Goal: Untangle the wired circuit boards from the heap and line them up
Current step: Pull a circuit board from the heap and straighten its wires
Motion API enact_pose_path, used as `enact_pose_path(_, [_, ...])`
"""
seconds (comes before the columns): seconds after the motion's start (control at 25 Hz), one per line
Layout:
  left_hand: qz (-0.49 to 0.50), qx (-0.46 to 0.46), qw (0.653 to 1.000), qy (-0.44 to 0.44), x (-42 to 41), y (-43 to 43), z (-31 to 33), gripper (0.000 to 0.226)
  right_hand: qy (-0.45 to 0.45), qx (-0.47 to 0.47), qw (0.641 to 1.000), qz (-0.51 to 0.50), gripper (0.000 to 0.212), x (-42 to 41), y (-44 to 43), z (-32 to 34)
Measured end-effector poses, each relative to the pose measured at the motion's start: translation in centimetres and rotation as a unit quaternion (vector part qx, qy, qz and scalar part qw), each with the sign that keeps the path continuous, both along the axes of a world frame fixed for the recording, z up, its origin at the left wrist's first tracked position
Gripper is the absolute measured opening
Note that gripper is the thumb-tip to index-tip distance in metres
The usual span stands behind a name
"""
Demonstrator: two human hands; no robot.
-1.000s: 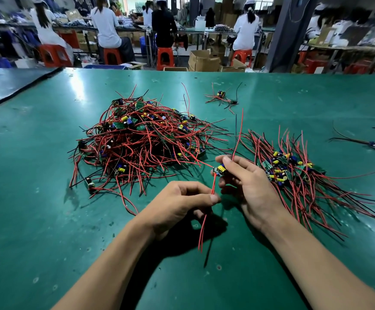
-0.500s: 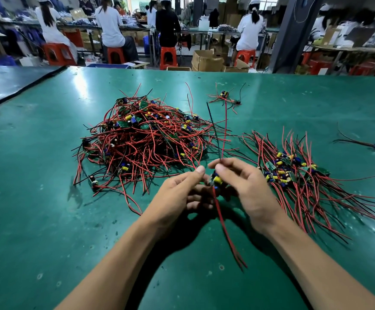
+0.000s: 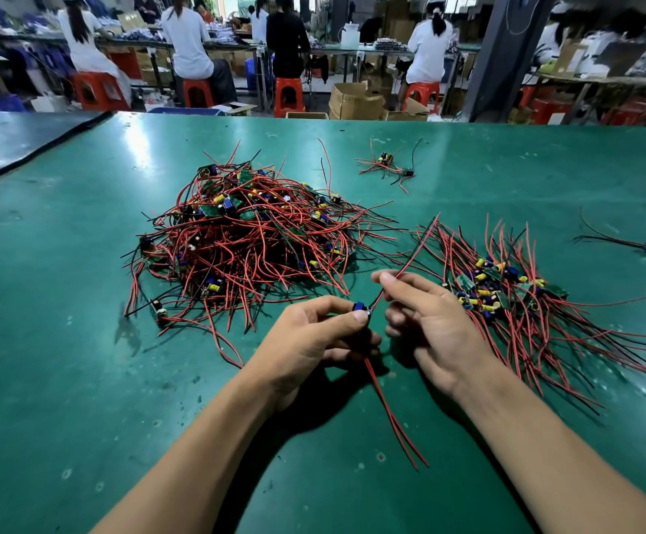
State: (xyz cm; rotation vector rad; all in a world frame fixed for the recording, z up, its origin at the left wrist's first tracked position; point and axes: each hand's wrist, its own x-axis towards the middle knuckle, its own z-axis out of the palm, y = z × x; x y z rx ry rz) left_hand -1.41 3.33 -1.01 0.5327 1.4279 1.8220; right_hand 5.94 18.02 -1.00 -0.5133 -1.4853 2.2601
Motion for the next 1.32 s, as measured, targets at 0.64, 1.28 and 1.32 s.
enact_pose_path(0.64, [0.001, -0.047, 0.993, 0.104, 0.1, 0.5, -0.6, 0.009, -0.035, 0.136, 0.989, 0.044, 0.024, 0.4, -0.3, -0.3])
enact_pose_path(1.28, [0.034, -0.035, 0.993, 0.108, 0.7, 0.4, -0.4, 0.026, -0.038, 0.115, 0.975, 0.185, 0.014, 0.7, 0.9, -0.8])
enact_pose_path(1.32, [0.038, -0.037, 0.992, 0.113, 0.7, 0.4, -0.4, 0.026, -0.038, 0.115, 0.973, 0.194, 0.017, 0.7, 0.9, -0.7])
